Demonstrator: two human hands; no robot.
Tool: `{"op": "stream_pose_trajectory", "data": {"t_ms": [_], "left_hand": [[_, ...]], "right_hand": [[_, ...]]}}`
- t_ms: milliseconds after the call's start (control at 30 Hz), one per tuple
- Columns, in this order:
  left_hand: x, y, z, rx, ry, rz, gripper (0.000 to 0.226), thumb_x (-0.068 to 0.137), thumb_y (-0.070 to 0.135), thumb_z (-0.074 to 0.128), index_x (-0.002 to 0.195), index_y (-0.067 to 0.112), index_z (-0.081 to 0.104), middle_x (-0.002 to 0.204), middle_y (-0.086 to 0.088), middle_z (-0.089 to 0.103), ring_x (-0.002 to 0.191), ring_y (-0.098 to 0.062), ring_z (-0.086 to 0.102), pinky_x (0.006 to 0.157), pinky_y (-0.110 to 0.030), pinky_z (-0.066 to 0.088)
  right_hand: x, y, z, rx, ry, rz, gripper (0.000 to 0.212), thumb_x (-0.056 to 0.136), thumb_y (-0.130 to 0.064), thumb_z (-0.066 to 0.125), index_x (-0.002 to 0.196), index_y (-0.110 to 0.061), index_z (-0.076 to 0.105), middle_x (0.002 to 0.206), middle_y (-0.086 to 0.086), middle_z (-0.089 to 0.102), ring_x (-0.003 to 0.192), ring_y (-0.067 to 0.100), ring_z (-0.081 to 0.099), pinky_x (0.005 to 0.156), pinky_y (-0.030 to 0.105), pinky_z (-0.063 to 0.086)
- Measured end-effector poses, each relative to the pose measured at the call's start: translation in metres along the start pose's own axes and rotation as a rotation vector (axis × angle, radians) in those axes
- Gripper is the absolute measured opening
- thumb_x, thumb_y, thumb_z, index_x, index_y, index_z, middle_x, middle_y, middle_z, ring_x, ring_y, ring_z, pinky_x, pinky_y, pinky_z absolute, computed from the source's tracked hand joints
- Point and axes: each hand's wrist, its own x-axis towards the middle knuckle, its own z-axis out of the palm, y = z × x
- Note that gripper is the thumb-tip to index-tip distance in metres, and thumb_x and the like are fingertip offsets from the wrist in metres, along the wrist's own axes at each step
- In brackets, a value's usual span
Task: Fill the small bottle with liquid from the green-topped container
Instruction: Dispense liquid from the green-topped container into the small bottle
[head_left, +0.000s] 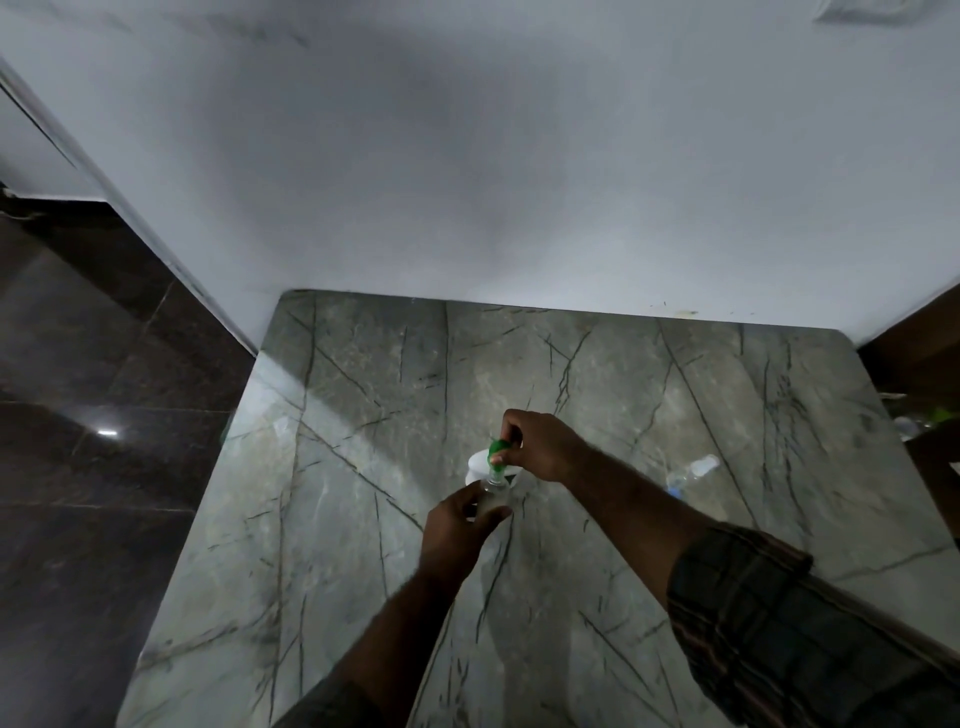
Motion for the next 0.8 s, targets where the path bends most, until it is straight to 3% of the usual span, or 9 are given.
{"op": "stream_pose_trajectory", "data": {"t_ms": [267, 433, 800], "left_hand": [[0.0006, 0.0039, -0.0012, 0.002, -0.005, 0.008, 0.052, 0.076, 0.042, 0.079, 0.123, 0.025, 0.066, 0.109, 0.012, 0.073, 0.092, 0.004, 0.067, 0.076, -0.007, 0.05], [0.0001, -0.0022, 0.0006, -0.008, -0.008, -0.004, 0.055, 0.074, 0.05, 0.078, 0.122, 0.025, 0.067, 0.106, 0.013, 0.074, 0.091, 0.003, 0.068, 0.084, -0.022, 0.058], [-0.0003, 0.0029, 0.0001, -0.011, 0.0, -0.01, 0.05, 0.075, 0.044, 0.079, 0.12, 0.026, 0.068, 0.105, 0.012, 0.074, 0.09, 0.002, 0.068, 0.079, -0.015, 0.054]], "right_hand": [[-0.0001, -0.002, -0.0038, -0.024, -0.018, 0.015, 0.029, 0.077, -0.036, 0.079, 0.085, -0.019, 0.057, 0.086, 0.0, 0.066, 0.08, 0.019, 0.06, 0.075, 0.041, 0.051], [-0.0006, -0.0026, -0.0024, -0.031, -0.015, 0.015, 0.028, 0.077, -0.036, 0.078, 0.084, -0.02, 0.055, 0.086, 0.0, 0.066, 0.082, 0.021, 0.061, 0.074, 0.039, 0.05], [-0.0015, -0.0026, -0.0015, -0.03, -0.001, 0.03, 0.028, 0.077, -0.037, 0.078, 0.086, -0.019, 0.057, 0.086, -0.001, 0.066, 0.081, 0.019, 0.061, 0.075, 0.04, 0.051]]}}
